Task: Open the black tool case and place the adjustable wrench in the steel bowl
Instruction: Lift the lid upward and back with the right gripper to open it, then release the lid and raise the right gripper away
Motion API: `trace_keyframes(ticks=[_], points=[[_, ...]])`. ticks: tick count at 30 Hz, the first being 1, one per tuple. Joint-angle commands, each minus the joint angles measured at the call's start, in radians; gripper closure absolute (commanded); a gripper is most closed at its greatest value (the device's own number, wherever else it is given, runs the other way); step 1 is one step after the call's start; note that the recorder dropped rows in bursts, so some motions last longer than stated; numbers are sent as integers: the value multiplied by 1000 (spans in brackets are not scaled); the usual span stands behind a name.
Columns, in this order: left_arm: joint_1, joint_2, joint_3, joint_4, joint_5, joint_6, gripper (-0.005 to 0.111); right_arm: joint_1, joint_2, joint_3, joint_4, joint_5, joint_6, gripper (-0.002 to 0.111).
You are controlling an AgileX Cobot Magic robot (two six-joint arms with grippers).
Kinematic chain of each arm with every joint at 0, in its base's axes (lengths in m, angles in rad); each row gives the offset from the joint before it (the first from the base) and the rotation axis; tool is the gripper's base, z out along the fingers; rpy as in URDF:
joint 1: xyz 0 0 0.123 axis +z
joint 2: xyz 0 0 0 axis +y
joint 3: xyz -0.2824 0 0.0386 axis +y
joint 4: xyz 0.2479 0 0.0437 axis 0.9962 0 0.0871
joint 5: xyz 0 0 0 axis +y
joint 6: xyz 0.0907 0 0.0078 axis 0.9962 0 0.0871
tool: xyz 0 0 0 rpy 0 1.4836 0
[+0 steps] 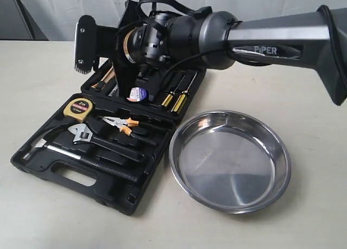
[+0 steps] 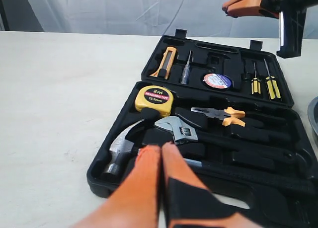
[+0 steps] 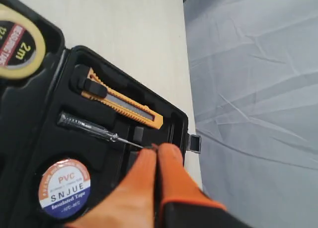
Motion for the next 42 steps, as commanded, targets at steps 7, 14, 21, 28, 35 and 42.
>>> trace_keyframes(ticks=[7, 14, 21, 28, 35, 42], points=[[-4, -6, 5, 1, -11, -4, 107, 2, -155, 55, 510, 218, -1, 109], [-4, -6, 5, 1, -11, -4, 107, 4, -319, 270, 852, 225, -221, 109], [-4, -6, 5, 1, -11, -4, 107, 4, -479, 485, 939, 169, -219, 109], [-4, -6, 5, 1, -11, -4, 107, -84, -596, 700, 1072, -114, -187, 109], [-4, -6, 5, 1, -11, -4, 107, -236, -595, 726, 1047, -130, -191, 109], [-4, -6, 5, 1, -11, -4, 107, -320, -514, 644, 1005, -38, -271, 109]])
